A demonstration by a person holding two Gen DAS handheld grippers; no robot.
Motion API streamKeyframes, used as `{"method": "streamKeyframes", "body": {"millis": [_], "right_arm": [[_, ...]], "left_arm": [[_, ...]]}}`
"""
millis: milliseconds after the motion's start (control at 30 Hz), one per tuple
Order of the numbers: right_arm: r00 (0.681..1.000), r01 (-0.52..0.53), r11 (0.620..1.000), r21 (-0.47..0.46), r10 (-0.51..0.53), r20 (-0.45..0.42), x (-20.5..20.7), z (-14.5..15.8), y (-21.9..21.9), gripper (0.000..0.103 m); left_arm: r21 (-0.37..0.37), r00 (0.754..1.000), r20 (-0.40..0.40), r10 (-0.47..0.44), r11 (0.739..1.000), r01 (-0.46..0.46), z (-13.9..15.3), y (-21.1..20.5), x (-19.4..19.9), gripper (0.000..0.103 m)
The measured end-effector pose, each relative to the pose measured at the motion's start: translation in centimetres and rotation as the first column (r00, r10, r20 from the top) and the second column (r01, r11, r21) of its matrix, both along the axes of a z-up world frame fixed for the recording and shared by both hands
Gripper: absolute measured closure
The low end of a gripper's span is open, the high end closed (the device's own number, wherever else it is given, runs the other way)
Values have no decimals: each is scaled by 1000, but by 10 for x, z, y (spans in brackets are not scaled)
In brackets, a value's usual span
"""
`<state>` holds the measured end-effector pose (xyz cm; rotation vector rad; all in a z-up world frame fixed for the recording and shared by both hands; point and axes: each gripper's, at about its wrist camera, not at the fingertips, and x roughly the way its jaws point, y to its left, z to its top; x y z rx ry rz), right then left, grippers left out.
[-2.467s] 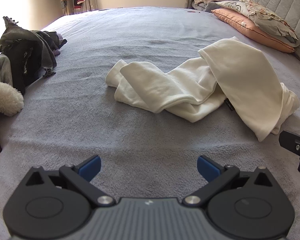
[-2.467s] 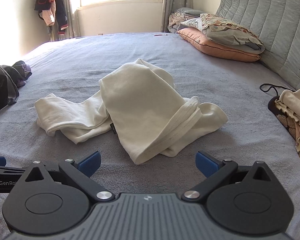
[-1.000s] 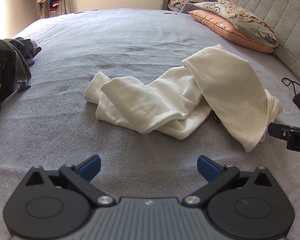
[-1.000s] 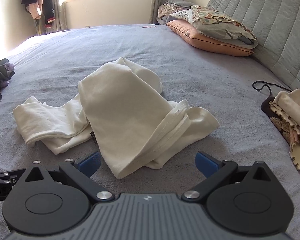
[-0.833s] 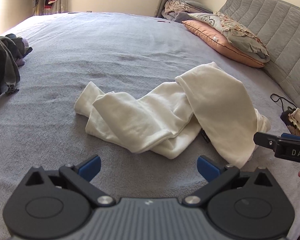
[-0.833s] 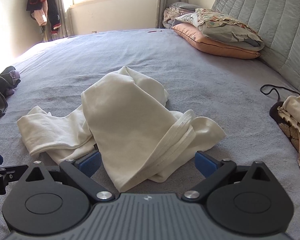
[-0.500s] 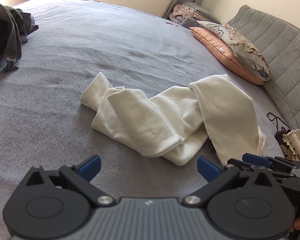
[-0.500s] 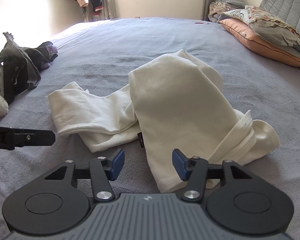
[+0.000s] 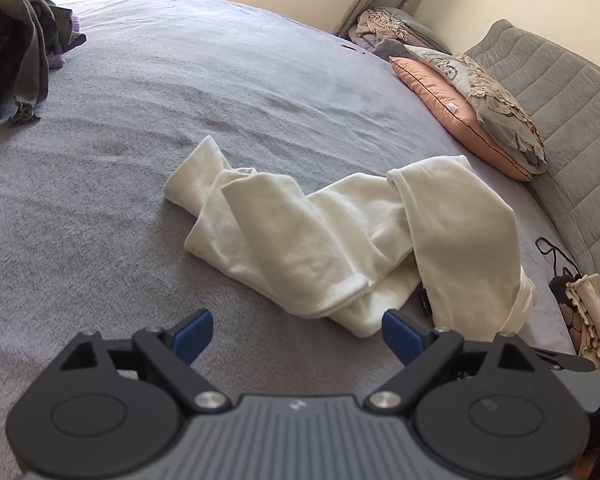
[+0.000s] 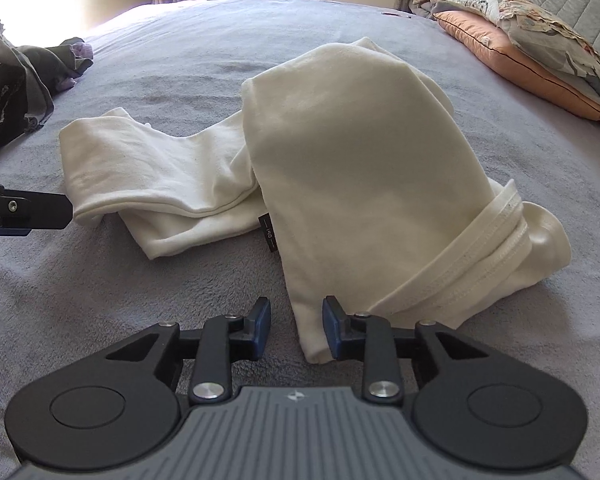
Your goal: Fold clothes
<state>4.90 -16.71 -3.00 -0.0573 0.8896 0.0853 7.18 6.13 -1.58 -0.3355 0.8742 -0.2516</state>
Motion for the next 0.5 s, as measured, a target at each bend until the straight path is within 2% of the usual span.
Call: {"method": "streamKeyframes", "body": {"millis": [167,233,267,333,367,433,500], "right_arm": [[1000,-1,1000,-15,2,8,0,-2,1,67],[1000,4,1000,-19,-3,14,0,-2,-1,70],[1000,13,1000,-18,-13,16,1,-2,-2,73],[999,35,999,-17,-35,16,1,0,-5,88],[999,45,999,-14,-45,16,1,1,-7,88],[997,68,997,26,-69,16,0,5,-13,99],[995,93,994,58,-95,28,-3,11,-18,100]], "left_arm": [[-19,1000,-2,-13,1000,13,-1,-2,-4,11],[-20,1000,-4,-13,1000,13,-2,-3,-5,9],[-22,1000,-7,-13,1000,13,-2,-4,-6,8],[-31,1000,-14,-17,999,17,-3,-5,-7,4],[-36,1000,-15,-22,999,21,-4,-5,-8,4],[-48,999,-17,-32,998,31,-5,-7,-9,4],[-62,999,-18,-42,997,41,-6,-8,-10,3]]}}
